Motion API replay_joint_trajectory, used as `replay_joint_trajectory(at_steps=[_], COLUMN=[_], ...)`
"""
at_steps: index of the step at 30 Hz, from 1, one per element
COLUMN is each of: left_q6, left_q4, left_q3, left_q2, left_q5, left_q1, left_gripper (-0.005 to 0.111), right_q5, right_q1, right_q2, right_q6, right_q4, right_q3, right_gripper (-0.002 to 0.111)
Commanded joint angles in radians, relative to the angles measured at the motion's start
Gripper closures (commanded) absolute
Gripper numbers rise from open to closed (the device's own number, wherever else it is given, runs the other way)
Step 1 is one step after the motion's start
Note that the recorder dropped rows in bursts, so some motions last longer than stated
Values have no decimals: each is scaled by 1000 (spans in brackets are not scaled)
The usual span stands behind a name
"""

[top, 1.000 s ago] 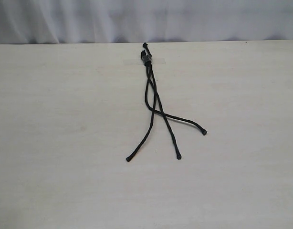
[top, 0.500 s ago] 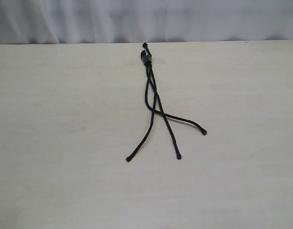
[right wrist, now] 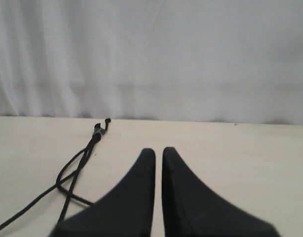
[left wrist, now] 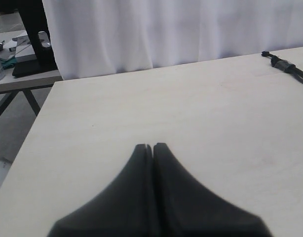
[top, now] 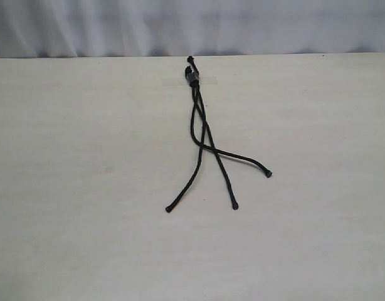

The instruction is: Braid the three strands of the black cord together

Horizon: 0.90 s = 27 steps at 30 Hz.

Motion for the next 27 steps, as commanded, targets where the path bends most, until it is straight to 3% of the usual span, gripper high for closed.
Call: replay_joint_trajectory(at_steps=[1,13,27], left_q6=[-4,-4,-4], left_q4=[2,2,2], left_q3=[3,3,3], left_q2=[-2,-2,-2], left_q5=[-5,-5,-5], left_q1=[1,1,1], left_gripper=[107,107,107], right_q5=[88,136,136], right_q1=[-12,-103,-105], right_q2=[-12,-12,-12], right_q6=[-14,-6,-6], right_q4=[0,2,2], right_q3=[4,5,5], right_gripper=[104,104,104])
